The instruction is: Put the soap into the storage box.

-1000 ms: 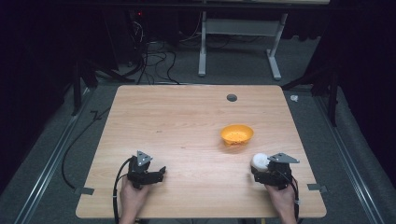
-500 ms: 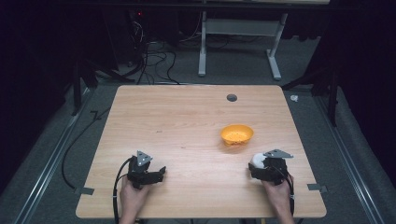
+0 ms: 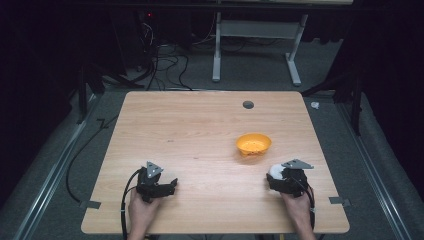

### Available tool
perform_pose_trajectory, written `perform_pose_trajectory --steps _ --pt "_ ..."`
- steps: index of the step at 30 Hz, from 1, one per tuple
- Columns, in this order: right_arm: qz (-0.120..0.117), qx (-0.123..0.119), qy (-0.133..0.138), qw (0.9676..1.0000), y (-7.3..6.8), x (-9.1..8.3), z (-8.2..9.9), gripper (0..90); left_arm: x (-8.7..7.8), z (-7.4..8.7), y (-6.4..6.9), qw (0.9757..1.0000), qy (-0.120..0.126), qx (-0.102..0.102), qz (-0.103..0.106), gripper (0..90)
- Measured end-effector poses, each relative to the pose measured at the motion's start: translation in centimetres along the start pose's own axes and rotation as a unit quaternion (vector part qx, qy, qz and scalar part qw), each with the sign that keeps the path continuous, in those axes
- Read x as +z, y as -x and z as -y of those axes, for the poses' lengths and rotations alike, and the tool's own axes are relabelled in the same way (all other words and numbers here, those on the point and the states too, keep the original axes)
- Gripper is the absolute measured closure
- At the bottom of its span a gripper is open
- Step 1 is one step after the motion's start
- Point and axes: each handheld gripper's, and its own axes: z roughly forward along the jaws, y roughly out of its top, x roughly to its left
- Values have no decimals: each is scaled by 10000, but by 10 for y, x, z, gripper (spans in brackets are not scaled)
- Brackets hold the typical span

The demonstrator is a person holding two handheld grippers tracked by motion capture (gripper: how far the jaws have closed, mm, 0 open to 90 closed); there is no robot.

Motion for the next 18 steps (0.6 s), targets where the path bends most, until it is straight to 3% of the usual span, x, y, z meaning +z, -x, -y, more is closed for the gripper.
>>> perform_pose_trajectory --steps 12,18 --pt "-78 23 -92 9999 -1 0 0 248 0 0 0 10000 0 2 3 159" --pt "-150 5 3 9999 -2 -5 -4 248 0 0 0 10000 1 0 4 159"
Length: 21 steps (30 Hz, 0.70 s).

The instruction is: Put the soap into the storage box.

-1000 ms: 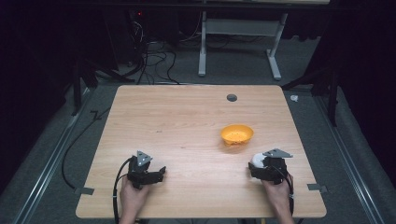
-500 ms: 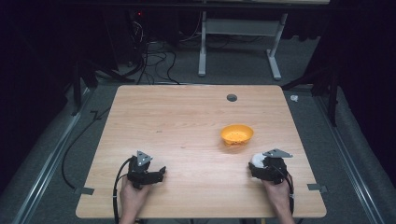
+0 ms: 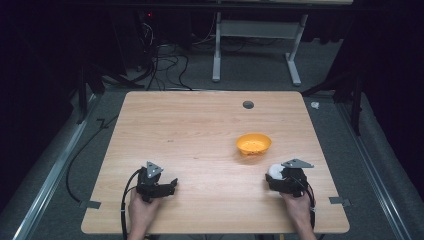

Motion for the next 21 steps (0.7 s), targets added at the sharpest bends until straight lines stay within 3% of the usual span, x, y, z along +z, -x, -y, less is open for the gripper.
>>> perform_pose_trajectory --steps 21 --pt "-333 -112 244 9991 -8 -17 -24 248 0 0 0 10000 -1 0 1 159"
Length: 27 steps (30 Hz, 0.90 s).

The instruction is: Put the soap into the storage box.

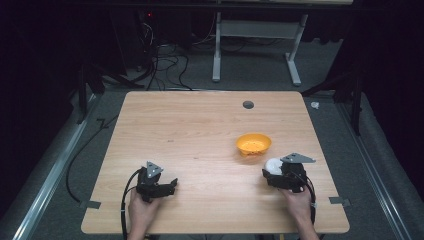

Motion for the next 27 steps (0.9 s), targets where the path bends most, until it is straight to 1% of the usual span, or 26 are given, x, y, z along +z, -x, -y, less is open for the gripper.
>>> perform_pose_trajectory --steps 4,11,17,19,20,27 --pt "-59 -19 64 10000 -1 -3 -6 247 0 0 0 10000 0 0 -1 159" --pt "-177 -35 85 9998 -1 -5 -16 248 0 0 0 10000 1 -1 0 159" --pt "-210 -31 109 9997 -1 -6 -23 247 0 0 0 10000 1 -1 0 159" --pt "-210 -64 145 9997 -1 -7 -26 248 0 0 0 10000 1 0 0 159" --pt "-225 -38 145 9996 -1 -7 -27 248 0 0 0 10000 0 1 0 159" --pt "-219 -107 142 9996 -2 -5 -36 248 0 0 0 10000 1 -1 0 159"
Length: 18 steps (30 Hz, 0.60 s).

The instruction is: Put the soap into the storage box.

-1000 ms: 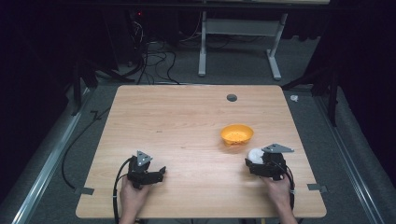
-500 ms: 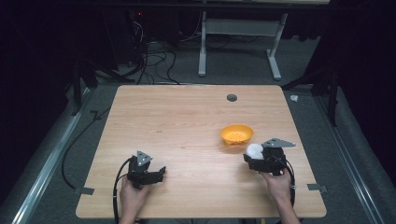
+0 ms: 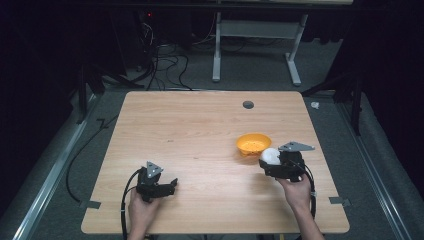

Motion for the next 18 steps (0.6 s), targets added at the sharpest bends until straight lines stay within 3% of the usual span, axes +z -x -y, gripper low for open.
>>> perform_pose_trajectory --steps 18 --pt "-18 -50 -13 10000 -1 6 -20 248 0 0 0 10000 0 1 0 159"
